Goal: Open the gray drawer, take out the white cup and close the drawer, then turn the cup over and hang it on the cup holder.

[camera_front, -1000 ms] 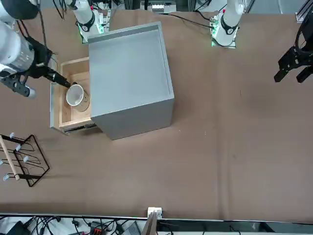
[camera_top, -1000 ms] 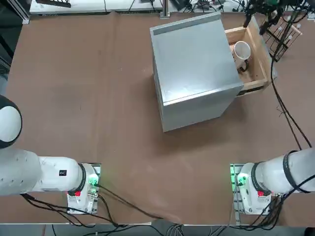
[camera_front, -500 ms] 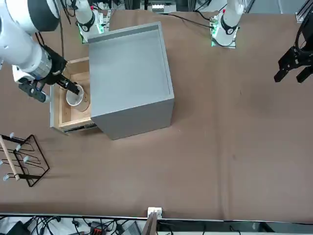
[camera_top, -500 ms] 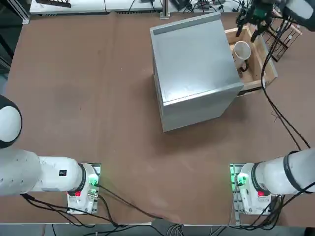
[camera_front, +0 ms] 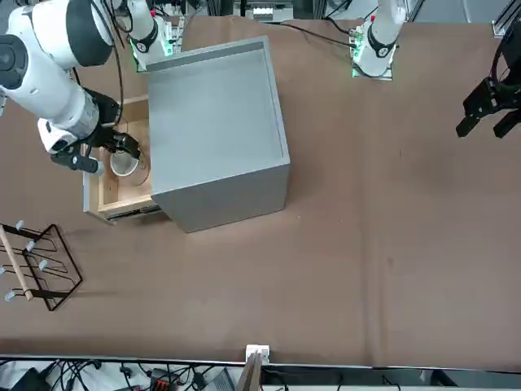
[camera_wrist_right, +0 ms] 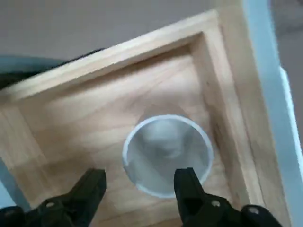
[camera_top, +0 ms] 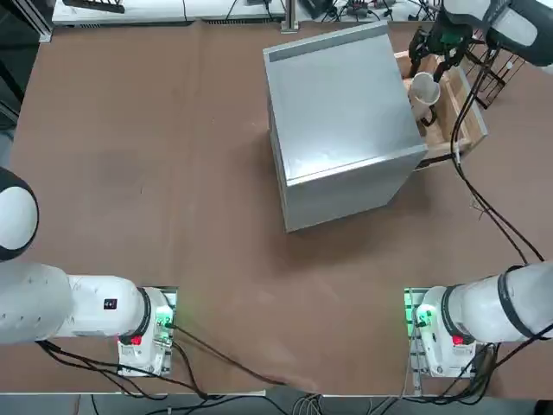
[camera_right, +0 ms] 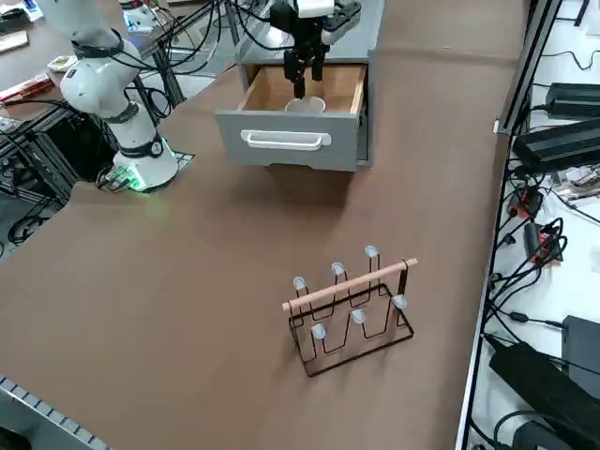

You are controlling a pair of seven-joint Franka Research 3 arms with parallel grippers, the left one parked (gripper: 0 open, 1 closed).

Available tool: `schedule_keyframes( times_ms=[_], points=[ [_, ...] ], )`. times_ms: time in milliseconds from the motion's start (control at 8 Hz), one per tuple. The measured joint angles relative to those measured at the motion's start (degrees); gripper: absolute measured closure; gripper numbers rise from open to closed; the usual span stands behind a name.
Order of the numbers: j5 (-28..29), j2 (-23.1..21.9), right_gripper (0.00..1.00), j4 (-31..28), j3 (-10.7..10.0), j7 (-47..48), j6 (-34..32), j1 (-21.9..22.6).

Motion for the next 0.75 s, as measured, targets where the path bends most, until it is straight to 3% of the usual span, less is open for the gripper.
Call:
schedule_keyframes(
  times_ms=[750],
  points=[
    [0.00, 0.03, 0.13, -3.85, -1.04, -30.53, 0.48, -0.07]
  ],
)
